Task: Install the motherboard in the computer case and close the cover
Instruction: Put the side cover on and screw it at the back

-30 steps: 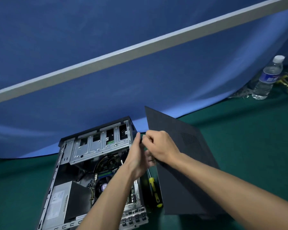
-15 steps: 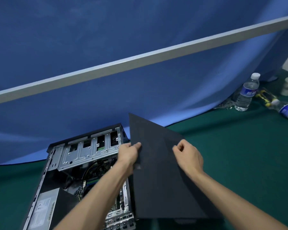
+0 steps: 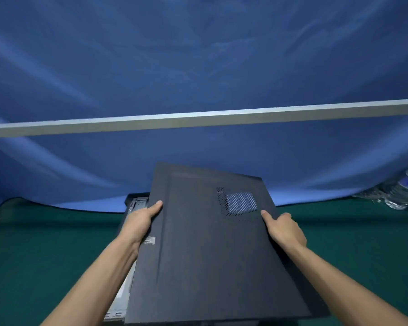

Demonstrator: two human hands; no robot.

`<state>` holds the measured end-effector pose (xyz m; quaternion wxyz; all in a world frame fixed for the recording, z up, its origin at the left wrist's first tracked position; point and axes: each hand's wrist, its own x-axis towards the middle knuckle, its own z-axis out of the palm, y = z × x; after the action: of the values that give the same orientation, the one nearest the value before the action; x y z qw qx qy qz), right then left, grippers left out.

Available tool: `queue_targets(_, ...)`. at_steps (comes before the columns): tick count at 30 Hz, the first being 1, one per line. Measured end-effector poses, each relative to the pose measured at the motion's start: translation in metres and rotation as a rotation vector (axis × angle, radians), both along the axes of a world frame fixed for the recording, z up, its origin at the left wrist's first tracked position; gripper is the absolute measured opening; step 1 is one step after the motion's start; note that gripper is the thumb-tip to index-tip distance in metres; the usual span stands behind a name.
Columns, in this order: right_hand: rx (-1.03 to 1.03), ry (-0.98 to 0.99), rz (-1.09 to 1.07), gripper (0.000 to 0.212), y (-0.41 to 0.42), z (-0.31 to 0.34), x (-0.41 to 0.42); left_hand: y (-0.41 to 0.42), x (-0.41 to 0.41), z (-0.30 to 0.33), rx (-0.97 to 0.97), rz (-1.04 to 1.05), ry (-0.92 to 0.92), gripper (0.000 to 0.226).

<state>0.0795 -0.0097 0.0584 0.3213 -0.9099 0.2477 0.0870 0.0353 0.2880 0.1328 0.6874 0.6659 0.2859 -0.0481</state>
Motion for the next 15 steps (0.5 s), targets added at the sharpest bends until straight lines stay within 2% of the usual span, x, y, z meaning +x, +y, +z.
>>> queue_targets(2, 0.017, -0.012, 0.0, 0.062, 0.018, 0.0, 0.0, 0.027, 0.0, -0.011, 0.153, 0.023, -0.003, 0.035)
queue_targets(4, -0.008, -0.033, 0.008, 0.057, 0.037, -0.001, -0.003, 0.055, 0.004, -0.029, 0.417, 0.006, 0.015, 0.045)
queue_targets(6, -0.013, -0.04, 0.031, 0.053, 0.055, -0.006, -0.009, 0.08, 0.006, -0.052, 0.711, -0.065, 0.104, 0.053)
queue_targets(8, -0.026, -0.048, 0.074, 0.051, 0.072, -0.013, -0.015, 0.101, 0.004, -0.075, 0.895, -0.1, 0.19, 0.058)
queue_targets(15, -0.123, 0.055, 0.145, 0.053, 0.096, -0.039, -0.017, 0.129, -0.004, -0.125, 1.1, -0.2, 0.315, 0.055)
